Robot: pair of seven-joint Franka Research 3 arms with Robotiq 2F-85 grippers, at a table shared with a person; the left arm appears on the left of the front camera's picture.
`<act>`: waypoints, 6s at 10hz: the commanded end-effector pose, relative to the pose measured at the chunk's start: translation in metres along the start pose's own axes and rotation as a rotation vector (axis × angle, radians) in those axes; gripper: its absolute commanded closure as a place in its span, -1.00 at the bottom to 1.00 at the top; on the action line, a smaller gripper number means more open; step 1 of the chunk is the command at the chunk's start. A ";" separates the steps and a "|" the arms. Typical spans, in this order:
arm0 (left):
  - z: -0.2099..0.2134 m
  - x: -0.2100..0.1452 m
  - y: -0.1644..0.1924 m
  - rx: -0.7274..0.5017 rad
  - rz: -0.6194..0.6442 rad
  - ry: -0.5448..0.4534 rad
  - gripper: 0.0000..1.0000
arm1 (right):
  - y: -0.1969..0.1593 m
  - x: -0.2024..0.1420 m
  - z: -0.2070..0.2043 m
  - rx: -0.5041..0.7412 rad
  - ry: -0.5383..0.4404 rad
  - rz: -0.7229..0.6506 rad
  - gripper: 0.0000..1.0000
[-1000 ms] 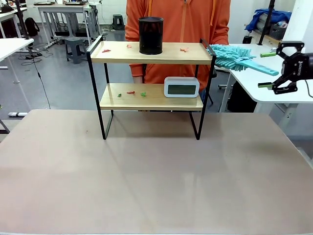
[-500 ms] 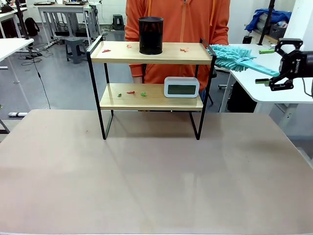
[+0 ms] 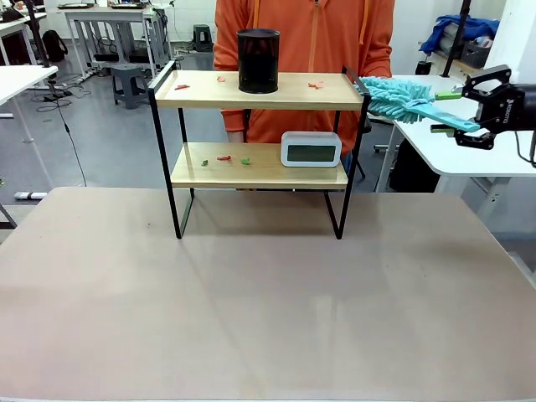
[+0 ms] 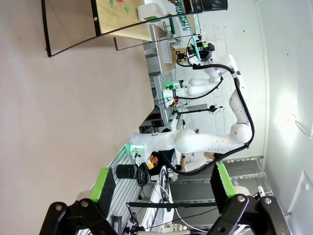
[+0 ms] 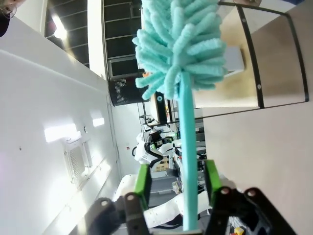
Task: Clean the shelf.
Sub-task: Pick up the Duster from the human, then clean the specific tier of the Shelf with the Duster once objects are removed.
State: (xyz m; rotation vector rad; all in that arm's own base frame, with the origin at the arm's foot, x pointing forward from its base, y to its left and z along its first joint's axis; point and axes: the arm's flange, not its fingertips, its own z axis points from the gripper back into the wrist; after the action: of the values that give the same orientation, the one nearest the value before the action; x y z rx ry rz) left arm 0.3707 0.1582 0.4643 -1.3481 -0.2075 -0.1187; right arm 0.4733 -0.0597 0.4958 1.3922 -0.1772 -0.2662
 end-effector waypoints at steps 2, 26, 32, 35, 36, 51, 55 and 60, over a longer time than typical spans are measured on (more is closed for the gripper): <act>0.001 -0.002 -0.002 -0.005 -0.018 0.006 -1.00 | -0.002 0.005 -0.003 0.022 -0.012 0.033 0.81; 0.001 -0.002 -0.002 -0.005 -0.018 0.006 -1.00 | 0.078 -0.233 0.190 -0.618 0.096 0.236 1.00; 0.001 -0.002 -0.002 -0.005 -0.018 0.006 -1.00 | 0.078 -0.233 0.190 -0.618 0.096 0.236 1.00; 0.001 -0.002 -0.002 -0.005 -0.018 0.006 -1.00 | 0.078 -0.233 0.190 -0.618 0.096 0.236 1.00; 0.001 -0.002 -0.002 -0.005 -0.018 0.006 -1.00 | 0.078 -0.233 0.190 -0.618 0.096 0.236 1.00; 0.001 -0.002 -0.002 -0.005 -0.018 0.006 -1.00 | 0.069 -0.292 -0.035 -0.819 0.519 0.750 0.75; 0.001 -0.002 -0.002 -0.005 -0.018 0.006 -1.00 | 0.057 -0.267 -0.062 -0.823 0.314 0.794 0.75; 0.001 -0.002 -0.002 -0.005 -0.018 0.006 -1.00 | 0.041 -0.212 -0.139 -0.840 0.246 0.854 0.75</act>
State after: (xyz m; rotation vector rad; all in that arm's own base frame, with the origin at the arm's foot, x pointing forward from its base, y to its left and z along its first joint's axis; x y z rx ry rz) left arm 0.3706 0.1585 0.4640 -1.3479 -0.2080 -0.1182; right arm 0.2978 0.1217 0.5341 0.4339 -0.3711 0.5134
